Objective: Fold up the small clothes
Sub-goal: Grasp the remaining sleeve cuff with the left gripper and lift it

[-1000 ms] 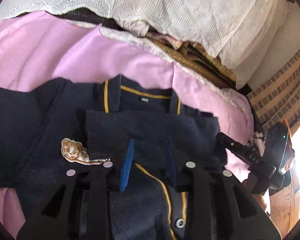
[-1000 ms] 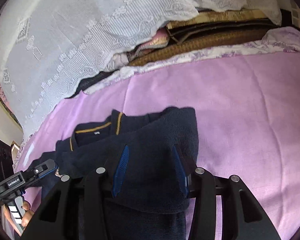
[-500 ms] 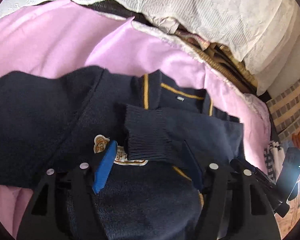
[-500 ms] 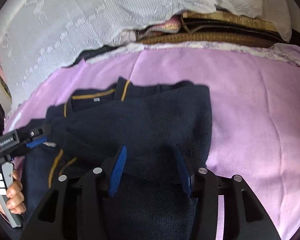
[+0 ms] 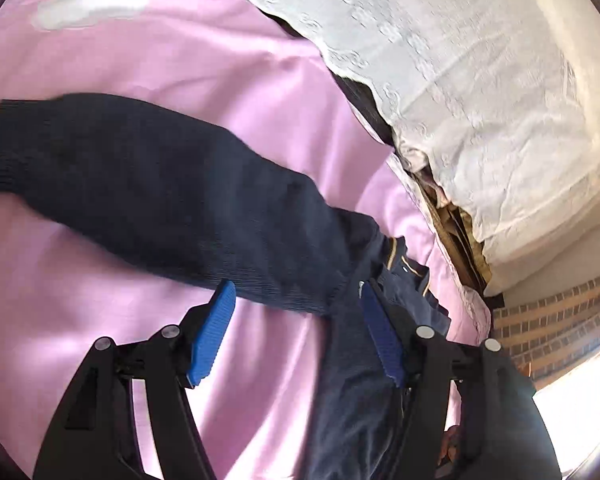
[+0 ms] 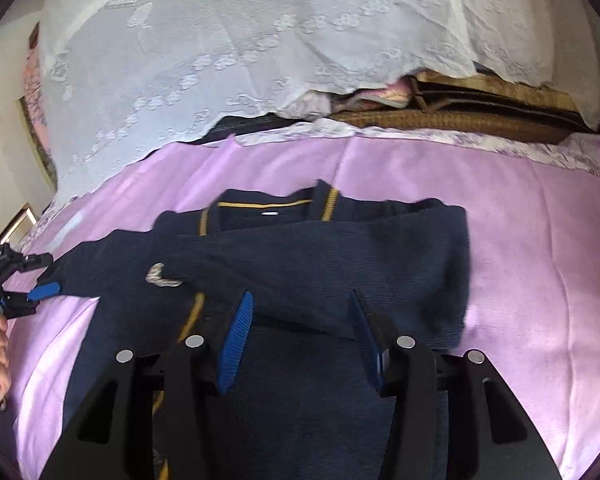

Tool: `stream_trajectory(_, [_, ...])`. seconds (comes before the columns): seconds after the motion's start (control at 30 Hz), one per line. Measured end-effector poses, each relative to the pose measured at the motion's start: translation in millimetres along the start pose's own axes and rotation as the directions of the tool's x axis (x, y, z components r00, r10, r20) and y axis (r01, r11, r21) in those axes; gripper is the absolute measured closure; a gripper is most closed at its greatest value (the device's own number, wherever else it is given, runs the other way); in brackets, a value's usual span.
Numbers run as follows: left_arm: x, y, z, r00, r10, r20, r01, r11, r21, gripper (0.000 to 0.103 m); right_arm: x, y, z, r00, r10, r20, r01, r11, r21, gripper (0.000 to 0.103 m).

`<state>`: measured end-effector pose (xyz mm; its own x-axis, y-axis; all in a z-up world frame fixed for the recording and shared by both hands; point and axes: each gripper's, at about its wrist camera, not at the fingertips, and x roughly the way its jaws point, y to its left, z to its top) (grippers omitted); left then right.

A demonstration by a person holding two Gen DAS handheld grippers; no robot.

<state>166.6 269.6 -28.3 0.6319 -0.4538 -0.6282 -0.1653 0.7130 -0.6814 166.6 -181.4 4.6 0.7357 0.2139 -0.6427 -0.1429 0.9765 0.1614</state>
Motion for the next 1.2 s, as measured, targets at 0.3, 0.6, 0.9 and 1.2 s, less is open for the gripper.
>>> stream_trajectory(0.3, [-63.3,118.5,13.1,0.995,0.047,0.083,-0.029,0.978,-0.205,0.038,13.5,140.4,-8.8,0.988,0.142,-0.063,-0.153,0.96,-0.234,0.053])
stream_trajectory(0.6, [-40.6,130.3,49.4,0.982,0.061,0.177,-0.016,0.969,-0.245,0.062,88.0,234.1,-5.9,0.977,0.091,-0.195,-0.161,0.911,-0.38,0.054])
stream_trajectory(0.9, [-42.1,112.6,52.8,0.972,0.112,0.208,-0.087,0.988,-0.125,0.096,111.6,229.6,-4.5,0.946,0.16,-0.282,-0.246,0.921,-0.301,0.049])
stream_trajectory(1.2, [-55.3,-7.0,24.0,0.932,0.152,0.329,-0.244,0.934,0.26,0.096,74.4,144.7,17.9,0.938,0.288,-0.191,-0.291,0.957,0.014,0.05])
